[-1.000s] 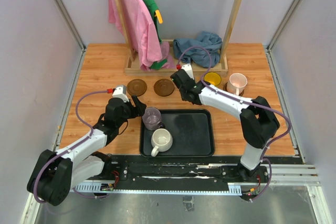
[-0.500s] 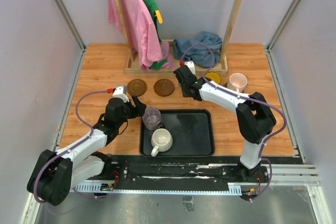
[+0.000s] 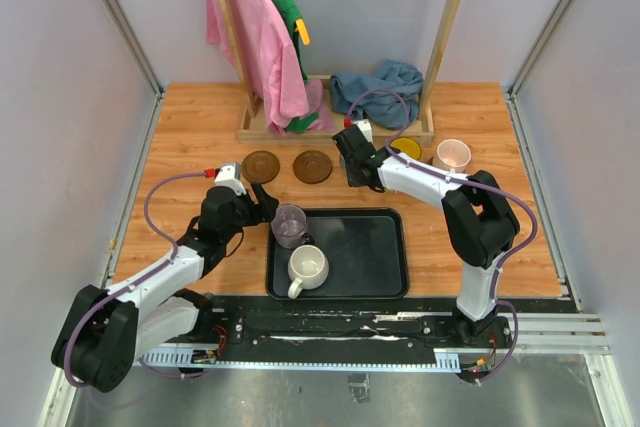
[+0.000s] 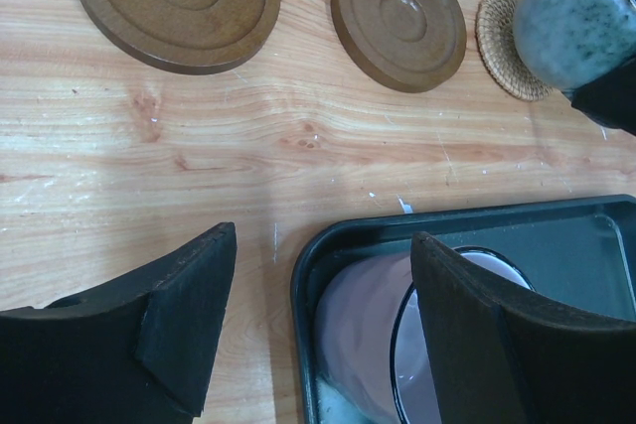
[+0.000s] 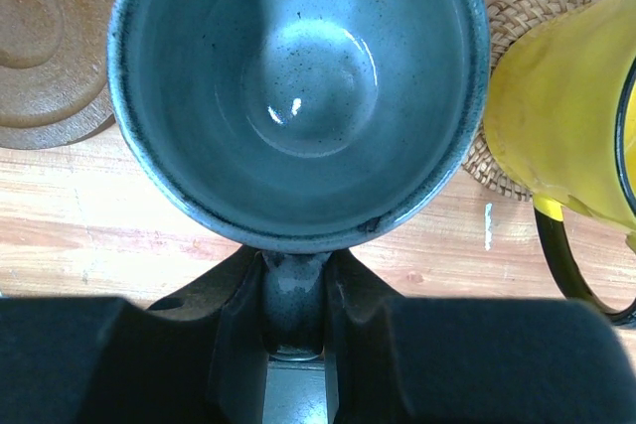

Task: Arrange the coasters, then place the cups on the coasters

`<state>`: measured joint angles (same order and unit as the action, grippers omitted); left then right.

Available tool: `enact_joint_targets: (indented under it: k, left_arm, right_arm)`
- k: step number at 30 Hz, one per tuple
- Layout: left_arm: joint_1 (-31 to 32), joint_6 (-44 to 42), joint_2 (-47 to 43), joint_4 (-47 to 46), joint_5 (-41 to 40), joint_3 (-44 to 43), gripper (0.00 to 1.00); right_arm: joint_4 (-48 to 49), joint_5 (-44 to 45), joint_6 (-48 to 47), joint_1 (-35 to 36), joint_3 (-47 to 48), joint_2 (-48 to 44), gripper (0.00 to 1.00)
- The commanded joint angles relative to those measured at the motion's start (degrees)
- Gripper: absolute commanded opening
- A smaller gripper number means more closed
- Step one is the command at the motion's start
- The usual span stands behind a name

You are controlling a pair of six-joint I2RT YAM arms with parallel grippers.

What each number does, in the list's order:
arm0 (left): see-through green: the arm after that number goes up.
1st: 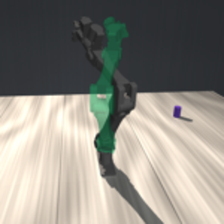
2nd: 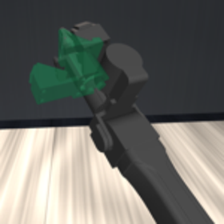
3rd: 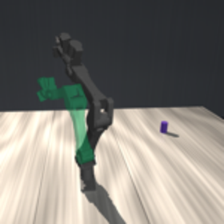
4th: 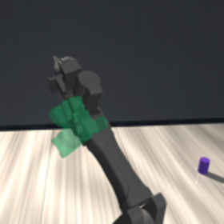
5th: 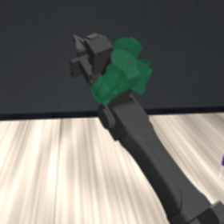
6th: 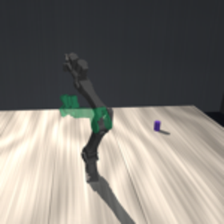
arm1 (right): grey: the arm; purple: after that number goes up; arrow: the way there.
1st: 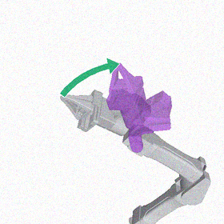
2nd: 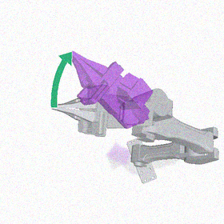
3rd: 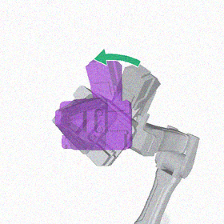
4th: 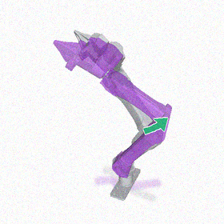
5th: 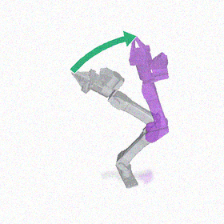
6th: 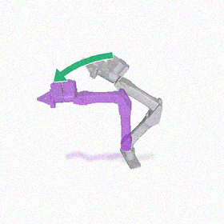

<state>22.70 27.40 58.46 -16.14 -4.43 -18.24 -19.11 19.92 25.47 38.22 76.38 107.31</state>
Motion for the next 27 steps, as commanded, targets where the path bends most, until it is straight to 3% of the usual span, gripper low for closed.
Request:
enact_joint_targets:
  k: [1, 27]
  left_arm:
    - [0.4, -0.7, 0.2, -0.4, -0.4, -0.1, 0.75]
    - [0.4, -0.5, 0.1, -0.2, -0.8, 0.1, 0.75]
  right_arm:
    - [4.4, 1.5, 0.6, -0.7, 2.0, -0.6, 0.01]
    - [4.1, 0.9, 2.3, -1.0, 0.8, 2.0, 0.01]
